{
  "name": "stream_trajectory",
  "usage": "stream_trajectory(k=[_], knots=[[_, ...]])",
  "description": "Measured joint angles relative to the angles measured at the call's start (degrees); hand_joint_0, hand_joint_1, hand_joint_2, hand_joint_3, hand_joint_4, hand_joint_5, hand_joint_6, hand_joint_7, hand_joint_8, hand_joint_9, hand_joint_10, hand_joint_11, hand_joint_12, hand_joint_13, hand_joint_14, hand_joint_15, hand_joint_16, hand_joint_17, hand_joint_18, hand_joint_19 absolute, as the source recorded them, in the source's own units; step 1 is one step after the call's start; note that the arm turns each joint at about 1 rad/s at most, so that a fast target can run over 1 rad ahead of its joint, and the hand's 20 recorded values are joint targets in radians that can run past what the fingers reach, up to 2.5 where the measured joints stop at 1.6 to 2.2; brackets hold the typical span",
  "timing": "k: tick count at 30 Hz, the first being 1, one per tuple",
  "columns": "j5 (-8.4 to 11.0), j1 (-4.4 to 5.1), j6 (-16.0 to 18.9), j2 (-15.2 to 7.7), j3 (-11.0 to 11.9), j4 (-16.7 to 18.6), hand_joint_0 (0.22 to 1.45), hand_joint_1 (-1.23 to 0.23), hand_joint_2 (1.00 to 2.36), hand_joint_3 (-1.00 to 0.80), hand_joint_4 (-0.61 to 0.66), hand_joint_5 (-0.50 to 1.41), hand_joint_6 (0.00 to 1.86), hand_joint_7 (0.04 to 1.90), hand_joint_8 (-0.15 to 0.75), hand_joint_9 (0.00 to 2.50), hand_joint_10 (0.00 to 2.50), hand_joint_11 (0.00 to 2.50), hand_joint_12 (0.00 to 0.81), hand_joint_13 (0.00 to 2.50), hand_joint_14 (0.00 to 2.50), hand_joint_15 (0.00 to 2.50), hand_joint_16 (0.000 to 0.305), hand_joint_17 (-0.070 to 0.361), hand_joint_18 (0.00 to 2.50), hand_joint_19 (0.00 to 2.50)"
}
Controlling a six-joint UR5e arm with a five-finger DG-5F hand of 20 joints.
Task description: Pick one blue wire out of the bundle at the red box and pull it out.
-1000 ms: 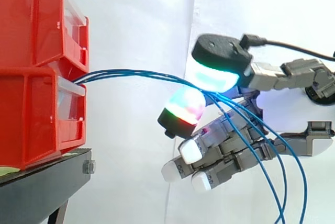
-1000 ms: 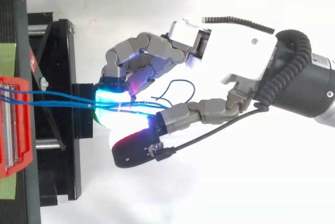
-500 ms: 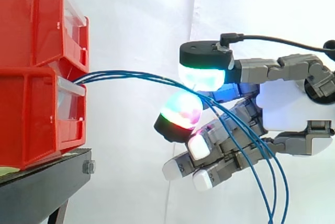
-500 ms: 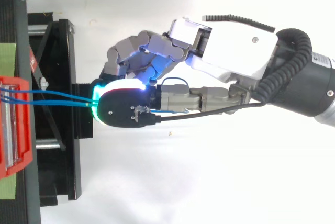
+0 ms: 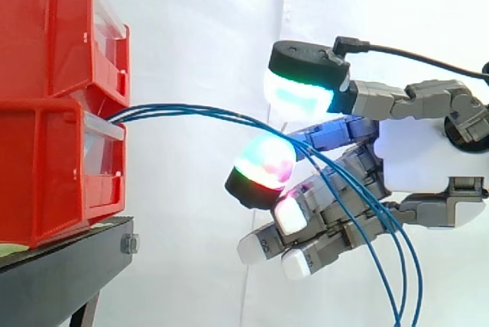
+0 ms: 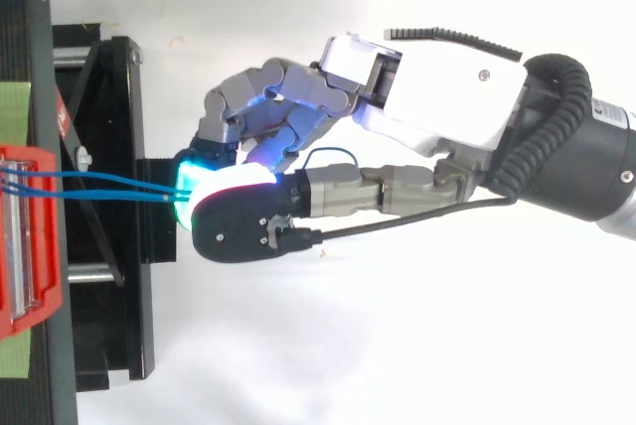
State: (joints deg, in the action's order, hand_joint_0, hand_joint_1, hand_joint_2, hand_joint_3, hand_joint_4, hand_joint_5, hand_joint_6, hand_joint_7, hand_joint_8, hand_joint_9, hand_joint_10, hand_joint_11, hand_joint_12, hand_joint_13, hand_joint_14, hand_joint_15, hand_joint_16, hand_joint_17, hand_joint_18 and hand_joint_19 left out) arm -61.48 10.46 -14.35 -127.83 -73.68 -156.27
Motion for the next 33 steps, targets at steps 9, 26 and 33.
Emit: stream_trajectory(k=[9,26,33], knots=[[-0.01,0.0,0.0,0.0,0.0,0.0,0.55,-0.7,1.02,-0.15,0.22,-0.15,0.89,1.01,0.418,1.05,0.01,0.52,0.464,0.65,0.01,0.23,0.059,0.132,0.69,0.36],[-0.13,0.0,-0.1,0.0,0.0,0.0,0.6,-0.89,1.02,-0.17,0.13,-0.18,0.91,1.01,0.367,0.99,0.01,0.56,0.428,0.62,0.01,0.25,0.051,0.115,0.65,0.4],[-0.17,0.0,-0.1,0.0,0.0,0.0,0.56,-0.93,1.0,-0.5,0.22,-0.2,0.91,0.91,0.359,0.93,0.02,0.58,0.436,0.64,0.01,0.26,0.053,0.118,0.67,0.39]])
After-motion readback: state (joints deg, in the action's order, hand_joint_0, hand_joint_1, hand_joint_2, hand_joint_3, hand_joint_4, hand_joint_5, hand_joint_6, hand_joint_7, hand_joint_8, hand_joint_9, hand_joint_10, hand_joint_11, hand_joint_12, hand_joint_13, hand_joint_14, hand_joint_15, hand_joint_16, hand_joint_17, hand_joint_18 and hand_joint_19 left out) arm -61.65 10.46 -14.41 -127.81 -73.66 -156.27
